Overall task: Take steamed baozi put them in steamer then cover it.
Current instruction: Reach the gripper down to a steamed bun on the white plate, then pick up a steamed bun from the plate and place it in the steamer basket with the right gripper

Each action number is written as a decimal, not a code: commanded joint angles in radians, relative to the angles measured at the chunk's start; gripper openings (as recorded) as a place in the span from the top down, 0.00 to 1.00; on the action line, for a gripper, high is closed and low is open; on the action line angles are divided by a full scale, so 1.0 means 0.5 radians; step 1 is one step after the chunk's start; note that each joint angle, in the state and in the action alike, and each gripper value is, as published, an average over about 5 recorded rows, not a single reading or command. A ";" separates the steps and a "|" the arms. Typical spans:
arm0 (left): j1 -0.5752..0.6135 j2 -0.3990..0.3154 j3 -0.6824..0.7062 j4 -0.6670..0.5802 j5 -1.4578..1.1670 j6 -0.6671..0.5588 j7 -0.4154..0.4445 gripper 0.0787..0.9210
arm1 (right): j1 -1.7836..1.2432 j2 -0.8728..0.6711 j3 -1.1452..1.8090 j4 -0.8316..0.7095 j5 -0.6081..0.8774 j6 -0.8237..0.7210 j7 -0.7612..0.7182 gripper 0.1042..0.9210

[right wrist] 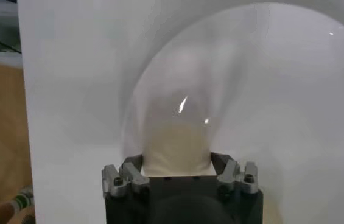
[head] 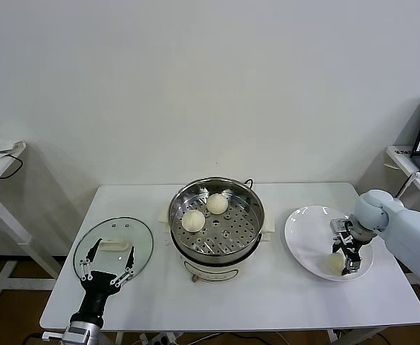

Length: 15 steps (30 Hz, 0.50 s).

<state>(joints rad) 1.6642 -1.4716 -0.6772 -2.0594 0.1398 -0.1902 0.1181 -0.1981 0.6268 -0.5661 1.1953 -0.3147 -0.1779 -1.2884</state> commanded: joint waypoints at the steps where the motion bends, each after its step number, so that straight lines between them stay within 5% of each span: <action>1: 0.001 -0.001 0.002 -0.002 0.000 0.005 0.000 0.12 | 0.000 0.008 0.012 -0.006 0.006 0.002 0.000 0.26; 15: 0.014 0.001 0.015 -0.037 0.004 0.017 -0.005 0.12 | 0.773 -0.233 -0.464 0.259 0.422 0.054 -0.071 0.29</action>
<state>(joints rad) 1.6695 -1.4720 -0.6722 -2.0699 0.1409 -0.1854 0.1167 -0.0822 0.5718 -0.6396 1.2517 -0.2290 -0.1791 -1.3078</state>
